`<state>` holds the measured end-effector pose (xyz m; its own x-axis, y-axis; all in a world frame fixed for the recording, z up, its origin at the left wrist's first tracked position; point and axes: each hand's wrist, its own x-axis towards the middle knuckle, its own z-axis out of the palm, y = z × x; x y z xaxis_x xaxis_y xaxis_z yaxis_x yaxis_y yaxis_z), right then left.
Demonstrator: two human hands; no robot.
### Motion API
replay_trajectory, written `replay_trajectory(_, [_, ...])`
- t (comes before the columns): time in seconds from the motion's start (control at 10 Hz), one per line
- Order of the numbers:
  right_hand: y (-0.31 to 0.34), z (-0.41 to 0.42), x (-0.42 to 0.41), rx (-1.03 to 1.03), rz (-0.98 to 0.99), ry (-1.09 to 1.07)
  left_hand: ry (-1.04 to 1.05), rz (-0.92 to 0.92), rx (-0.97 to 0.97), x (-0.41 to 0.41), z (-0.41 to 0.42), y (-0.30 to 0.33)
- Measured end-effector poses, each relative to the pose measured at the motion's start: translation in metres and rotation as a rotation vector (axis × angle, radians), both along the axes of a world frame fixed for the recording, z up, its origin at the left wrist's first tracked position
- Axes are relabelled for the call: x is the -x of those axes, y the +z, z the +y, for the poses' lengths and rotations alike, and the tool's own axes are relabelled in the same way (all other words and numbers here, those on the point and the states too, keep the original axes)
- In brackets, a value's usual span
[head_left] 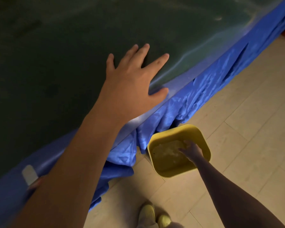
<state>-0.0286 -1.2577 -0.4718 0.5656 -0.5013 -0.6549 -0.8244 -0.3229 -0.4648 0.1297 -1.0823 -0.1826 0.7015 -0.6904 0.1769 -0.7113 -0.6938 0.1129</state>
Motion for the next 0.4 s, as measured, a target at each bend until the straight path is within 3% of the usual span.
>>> replay_trajectory(0.2, [0.089, -0.006, -0.017, -0.001, -0.079, 0.115, 0.001, 0.119, -0.059, 0.003, 0.000, 0.011])
replay_trajectory(0.4, [0.229, -0.029, -0.062, -0.078, -0.054, 0.208, 0.028, 0.462, -0.030, -0.009, 0.000, 0.069])
